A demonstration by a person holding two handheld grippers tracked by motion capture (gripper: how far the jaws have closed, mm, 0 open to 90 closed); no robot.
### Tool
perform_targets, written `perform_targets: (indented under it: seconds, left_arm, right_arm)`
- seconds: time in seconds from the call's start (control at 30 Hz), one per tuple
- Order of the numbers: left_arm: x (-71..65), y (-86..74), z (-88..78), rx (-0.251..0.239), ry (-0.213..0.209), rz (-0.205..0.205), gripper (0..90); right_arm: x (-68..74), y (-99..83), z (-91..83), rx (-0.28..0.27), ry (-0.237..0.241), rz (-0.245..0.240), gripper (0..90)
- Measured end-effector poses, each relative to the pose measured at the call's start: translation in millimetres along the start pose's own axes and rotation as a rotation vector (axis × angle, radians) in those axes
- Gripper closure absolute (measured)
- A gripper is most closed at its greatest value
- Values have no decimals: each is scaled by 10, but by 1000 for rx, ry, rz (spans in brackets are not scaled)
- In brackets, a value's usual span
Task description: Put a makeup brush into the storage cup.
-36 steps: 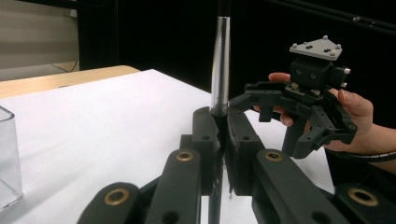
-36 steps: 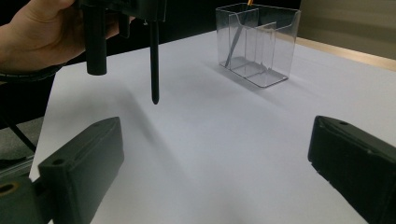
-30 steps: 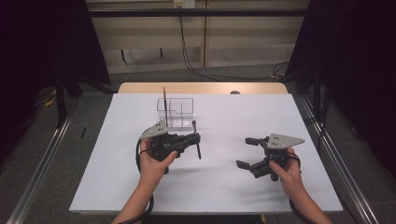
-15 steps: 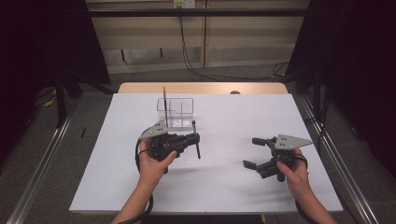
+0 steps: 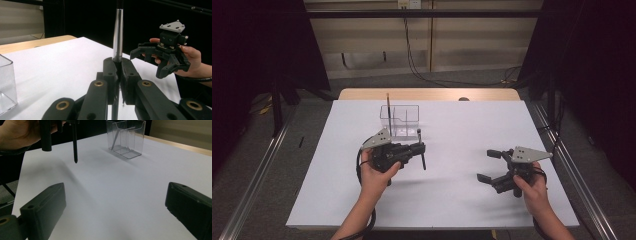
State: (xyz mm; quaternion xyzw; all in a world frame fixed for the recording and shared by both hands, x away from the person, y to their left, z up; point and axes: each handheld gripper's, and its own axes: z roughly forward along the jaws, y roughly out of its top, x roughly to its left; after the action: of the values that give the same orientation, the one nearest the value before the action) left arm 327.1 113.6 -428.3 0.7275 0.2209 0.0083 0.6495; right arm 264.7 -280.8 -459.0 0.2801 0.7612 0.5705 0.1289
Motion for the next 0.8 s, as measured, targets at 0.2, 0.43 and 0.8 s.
perform_targets:
  seconds: [0.2,0.43,0.8]
  left_arm:
    - [5,7,-12,2,6,7,838]
    - [3,13,-15,1,6,7,838]
    - [24,18,-33,-2,8,2,837]
  right_arm:
    - [-2,-18,-33,6,-6,-3,32]
    - [-16,-54,-94,1,-18,5,36]
    - [-36,-111,-153,3,-23,3,40]
